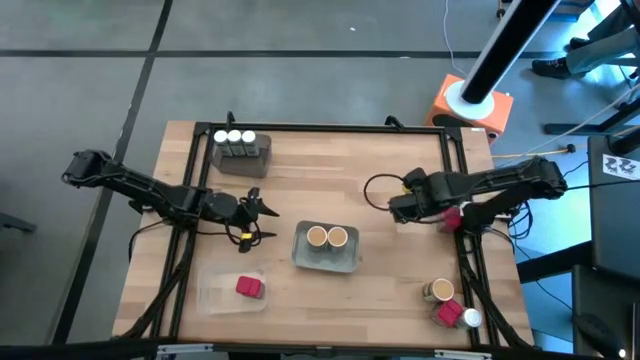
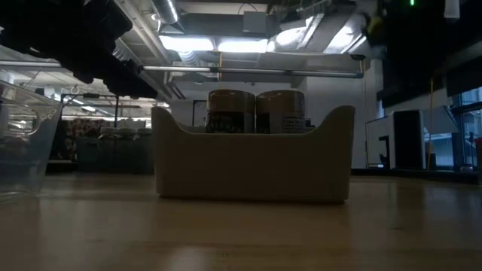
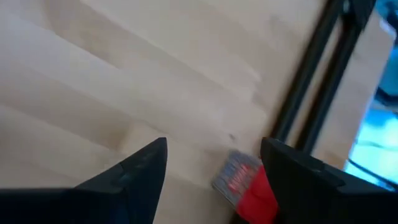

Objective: Sort spices by type
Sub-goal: Put the top red seasoning can into the white bin

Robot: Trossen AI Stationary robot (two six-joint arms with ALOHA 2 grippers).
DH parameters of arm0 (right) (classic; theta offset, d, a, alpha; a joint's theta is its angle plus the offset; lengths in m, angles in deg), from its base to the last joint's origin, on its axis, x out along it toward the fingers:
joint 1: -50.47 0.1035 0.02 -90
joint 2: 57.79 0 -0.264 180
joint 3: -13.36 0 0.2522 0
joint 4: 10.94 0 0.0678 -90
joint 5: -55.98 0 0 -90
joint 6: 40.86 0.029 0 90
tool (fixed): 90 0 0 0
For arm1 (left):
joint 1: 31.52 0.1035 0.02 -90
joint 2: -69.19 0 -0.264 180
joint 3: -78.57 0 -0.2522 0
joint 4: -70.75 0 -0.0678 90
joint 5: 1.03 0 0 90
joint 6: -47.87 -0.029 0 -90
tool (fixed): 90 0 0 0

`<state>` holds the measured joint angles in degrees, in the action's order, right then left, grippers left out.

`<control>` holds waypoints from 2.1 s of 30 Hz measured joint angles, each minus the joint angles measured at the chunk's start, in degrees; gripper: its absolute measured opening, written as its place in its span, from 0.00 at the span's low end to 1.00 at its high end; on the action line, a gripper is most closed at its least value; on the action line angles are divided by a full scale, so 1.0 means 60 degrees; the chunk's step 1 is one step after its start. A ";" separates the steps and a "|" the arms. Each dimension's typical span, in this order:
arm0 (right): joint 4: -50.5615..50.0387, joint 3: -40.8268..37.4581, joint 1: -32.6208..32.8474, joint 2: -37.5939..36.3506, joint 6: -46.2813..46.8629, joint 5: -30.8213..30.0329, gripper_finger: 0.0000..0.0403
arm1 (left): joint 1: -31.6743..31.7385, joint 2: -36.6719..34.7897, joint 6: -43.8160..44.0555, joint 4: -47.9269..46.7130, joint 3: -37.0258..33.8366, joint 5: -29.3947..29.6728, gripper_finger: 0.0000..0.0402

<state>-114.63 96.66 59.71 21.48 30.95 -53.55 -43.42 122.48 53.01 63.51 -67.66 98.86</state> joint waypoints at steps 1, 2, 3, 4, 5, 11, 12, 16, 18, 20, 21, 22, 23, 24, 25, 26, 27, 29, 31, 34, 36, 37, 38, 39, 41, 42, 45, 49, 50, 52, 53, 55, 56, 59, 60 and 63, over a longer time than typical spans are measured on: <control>-0.0029 -0.0230 -0.0193 0.0003 -0.0046 0.0240 0.64 | 0.0000 0.0000 0.0013 -0.0012 0.0000 0.0000 0.65; -0.0016 -0.0457 -0.0379 0.0004 -0.0095 0.0468 0.64 | 0.0000 0.0000 0.0036 -0.0017 0.0000 -0.0003 0.65; 0.0011 -0.0669 -0.0546 0.0004 -0.0219 0.0671 0.64 | 0.0000 0.0000 0.0043 -0.0021 0.0000 0.0000 0.65; -0.0006 -0.0888 -0.0713 0.0004 -0.0255 0.0912 0.64 | 0.0004 0.0000 0.0055 -0.0032 0.0000 0.0000 0.65; -0.0010 -0.1083 -0.0857 0.0004 -0.0265 0.1115 0.64 | 0.0004 0.0000 0.0074 -0.0054 0.0000 0.0000 0.65; 0.0361 -0.2102 -0.1363 0.0004 -0.0189 0.2168 0.64 | 0.0004 0.0000 0.0058 -0.0175 0.0000 0.0006 0.65; 0.0483 -0.2266 -0.1426 0.0004 -0.0185 0.2365 0.64 | 0.0004 0.0000 0.0057 -0.0196 0.0000 0.0042 0.65; 0.0734 -0.2869 -0.1570 0.0015 -0.0180 0.3086 0.60 | 0.0004 0.0000 0.0068 -0.0209 0.0000 0.0131 0.65; 0.0768 -0.3100 -0.1568 0.0022 -0.0082 0.3280 0.54 | 0.0004 0.0000 0.0071 -0.0206 0.0003 0.0135 0.65; 0.0755 -0.3264 -0.1563 0.0018 -0.0003 0.3372 0.49 | 0.0004 0.0000 0.0071 -0.0218 0.0004 0.0135 0.65; 0.0778 -0.3336 -0.1547 0.0018 0.0025 0.3361 0.46 | 0.0004 0.0000 0.0071 -0.0228 0.0004 0.0135 0.65; 0.0769 -0.3408 -0.1546 0.0018 0.0053 0.3358 0.44 | 0.0004 0.0000 0.0071 -0.0228 0.0004 0.0135 0.65; 0.0769 -0.3483 -0.1546 0.0018 0.0112 0.3358 0.42 | 0.0004 0.0000 0.0071 -0.0227 0.0004 0.0135 0.65; 0.0772 -0.3562 -0.1548 0.0018 0.0206 0.3358 0.40 | 0.0004 0.0000 0.0071 -0.0228 0.0004 0.0135 0.65; 0.0786 -0.3641 -0.1549 0.0018 0.0255 0.3358 0.39 | 0.0004 0.0000 0.0071 -0.0228 0.0004 0.0135 0.65; 0.0789 -0.3713 -0.1549 0.0018 0.0275 0.3358 0.39 | 0.0004 0.0000 0.0071 -0.0228 0.0004 0.0135 0.65; 0.0793 -0.3783 -0.1549 0.0018 0.0281 0.3361 0.39 | 0.0004 0.0000 0.0071 -0.0228 0.0004 0.0135 0.65; 0.0805 -0.3902 -0.1549 0.0018 0.0288 0.3362 0.38 | 0.0004 0.0000 0.0071 -0.0226 0.0004 0.0135 0.65; 0.0845 -0.4022 -0.1549 0.0018 0.0393 0.3412 0.38 | 0.0004 0.0000 0.0071 -0.0228 0.0004 0.0135 0.65; 0.1068 -0.4160 -0.1548 0.0018 0.0329 0.3535 0.38 | 0.0004 0.0000 0.0071 -0.0224 0.0004 0.0135 0.65; 0.1189 -0.4170 -0.1546 0.0015 0.0182 0.3541 0.38 | 0.0005 0.0000 0.0071 -0.0224 0.0004 0.0135 0.65; 0.1234 -0.4157 -0.1546 0.0015 0.0108 0.3545 0.38 | 0.0005 0.0000 0.0071 -0.0224 0.0004 0.0137 0.65; 0.1261 -0.4133 -0.1546 0.0015 0.0025 0.3551 0.38 | 0.0004 0.0000 0.0071 -0.0224 0.0004 0.0135 0.65; 0.1275 -0.4097 -0.1546 0.0015 0.0000 0.3548 0.38 | 0.0007 0.0000 0.0071 -0.0224 0.0004 0.0138 0.65; 0.1302 -0.3996 -0.1546 0.0015 -0.0057 0.3525 0.38 | 0.0007 0.0000 0.0071 -0.0224 0.0004 0.0138 0.65; 0.1321 -0.3937 -0.1546 0.0015 -0.0121 0.3520 0.38 | 0.0007 0.0000 0.0071 -0.0224 0.0004 0.0138 0.65; 0.1436 -0.3743 -0.1546 0.0015 -0.0316 0.3480 0.38 | 0.0007 0.0000 0.0061 -0.0224 0.0004 0.0138 0.65; 0.1668 -0.3442 -0.1546 0.0015 -0.0525 0.3186 0.38 | 0.0007 0.0000 0.0049 -0.0224 0.0004 0.0138 0.65; 0.1748 -0.3382 -0.1546 0.0015 -0.0571 0.3135 0.38 | 0.0007 0.0000 0.0049 -0.0224 0.0004 0.0138 0.65; 0.1937 -0.3271 -0.1546 0.0015 -0.0783 0.3085 0.38 | 0.0007 0.0000 0.0049 -0.0224 0.0004 0.0138 0.65; 0.2063 -0.3211 -0.1536 0.0015 -0.0905 0.3085 0.38 | 0.0007 0.0000 0.0049 -0.0224 0.0004 0.0138 0.65; 0.2318 -0.3088 -0.1535 0.0011 -0.1131 0.3029 0.38 | 0.0007 0.0000 0.0049 -0.0224 0.0004 0.0138 0.65; 0.2442 -0.3030 -0.1535 0.0007 -0.1222 0.3006 0.38 | 0.0006 0.0000 0.0049 -0.0224 0.0004 0.0138 0.65; 0.2776 -0.2866 -0.1535 0.0004 -0.1417 0.2906 0.38 | 0.0007 0.0000 0.0047 -0.0224 0.0004 0.0138 0.65; 0.2865 -0.2817 -0.1535 0.0004 -0.1471 0.2870 0.38 | 0.0007 0.0000 0.0046 -0.0224 0.0004 0.0138 0.65; 0.3128 -0.2625 -0.1535 0.0015 -0.1532 0.2855 0.38 | 0.0007 0.0000 0.0046 -0.0224 0.0004 0.0138 0.65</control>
<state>-95.86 80.91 50.50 21.56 21.75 -36.42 -43.38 122.48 53.28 62.16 -67.63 99.69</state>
